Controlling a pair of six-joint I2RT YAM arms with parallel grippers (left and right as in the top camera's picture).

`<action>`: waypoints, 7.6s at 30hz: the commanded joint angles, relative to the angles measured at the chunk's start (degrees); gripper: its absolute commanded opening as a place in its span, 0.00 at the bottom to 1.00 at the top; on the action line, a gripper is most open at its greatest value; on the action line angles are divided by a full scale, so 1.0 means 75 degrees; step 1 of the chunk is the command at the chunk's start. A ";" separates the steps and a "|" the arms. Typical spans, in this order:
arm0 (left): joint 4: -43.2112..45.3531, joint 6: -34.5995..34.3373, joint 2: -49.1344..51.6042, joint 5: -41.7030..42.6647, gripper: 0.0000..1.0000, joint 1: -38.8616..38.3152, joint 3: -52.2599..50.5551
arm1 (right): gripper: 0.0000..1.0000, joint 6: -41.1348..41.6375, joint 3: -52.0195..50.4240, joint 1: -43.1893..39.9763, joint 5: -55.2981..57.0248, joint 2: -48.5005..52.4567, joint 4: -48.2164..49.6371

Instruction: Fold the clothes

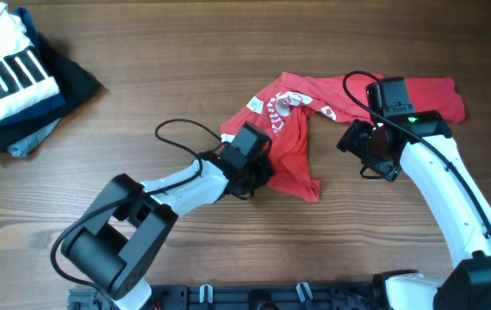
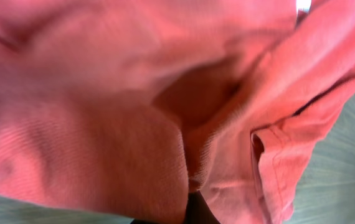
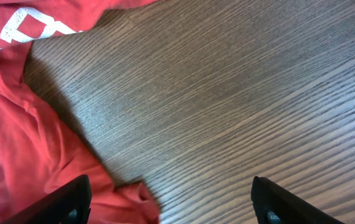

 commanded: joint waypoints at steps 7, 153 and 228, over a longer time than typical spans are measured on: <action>-0.1174 0.2428 -0.3217 -0.0562 0.04 0.2063 -0.0125 | 0.89 -0.1682 0.0044 -0.0026 0.0111 -0.0090 0.0822; -0.3386 0.3226 -0.6341 -0.2457 0.09 0.3488 -0.0128 | 0.04 -0.2078 0.1912 0.1614 0.0804 0.3876 0.4301; -0.3019 0.3191 -0.5913 -0.0405 0.04 0.7318 0.0134 | 0.04 -0.3963 0.1859 0.2171 -0.0026 0.4071 0.0638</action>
